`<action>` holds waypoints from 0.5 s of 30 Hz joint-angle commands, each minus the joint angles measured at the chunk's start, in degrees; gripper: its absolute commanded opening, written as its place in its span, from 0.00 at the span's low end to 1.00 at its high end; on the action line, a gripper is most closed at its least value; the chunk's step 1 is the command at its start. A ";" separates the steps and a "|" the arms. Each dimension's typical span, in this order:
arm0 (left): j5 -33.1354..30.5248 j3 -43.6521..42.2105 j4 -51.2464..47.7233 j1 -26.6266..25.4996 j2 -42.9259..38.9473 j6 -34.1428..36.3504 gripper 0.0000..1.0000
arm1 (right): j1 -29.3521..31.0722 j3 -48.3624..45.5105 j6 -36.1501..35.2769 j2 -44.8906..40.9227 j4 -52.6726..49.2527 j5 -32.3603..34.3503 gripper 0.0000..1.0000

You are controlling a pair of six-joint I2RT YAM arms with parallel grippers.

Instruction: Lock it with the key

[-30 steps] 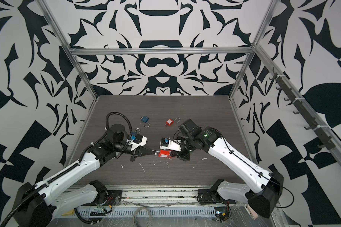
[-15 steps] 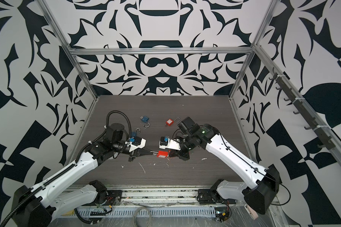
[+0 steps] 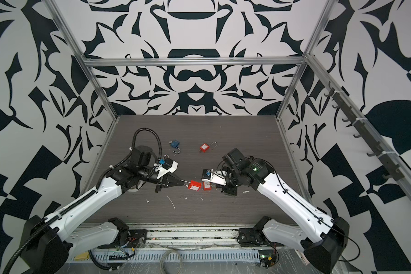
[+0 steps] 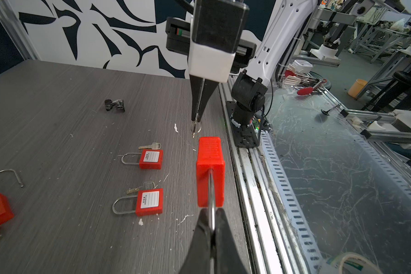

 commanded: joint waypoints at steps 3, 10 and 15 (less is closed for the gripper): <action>-2.86 7.08 -15.44 1.15 3.25 9.42 0.00 | -0.05 -1.38 6.75 -0.08 4.81 -0.39 0.00; -12.03 17.03 -34.47 1.40 13.91 19.40 0.00 | -0.23 -5.54 19.40 0.95 14.94 -0.11 0.00; -18.92 22.16 -39.30 1.42 19.01 20.63 0.00 | -0.23 -7.44 34.15 1.99 22.85 4.73 0.00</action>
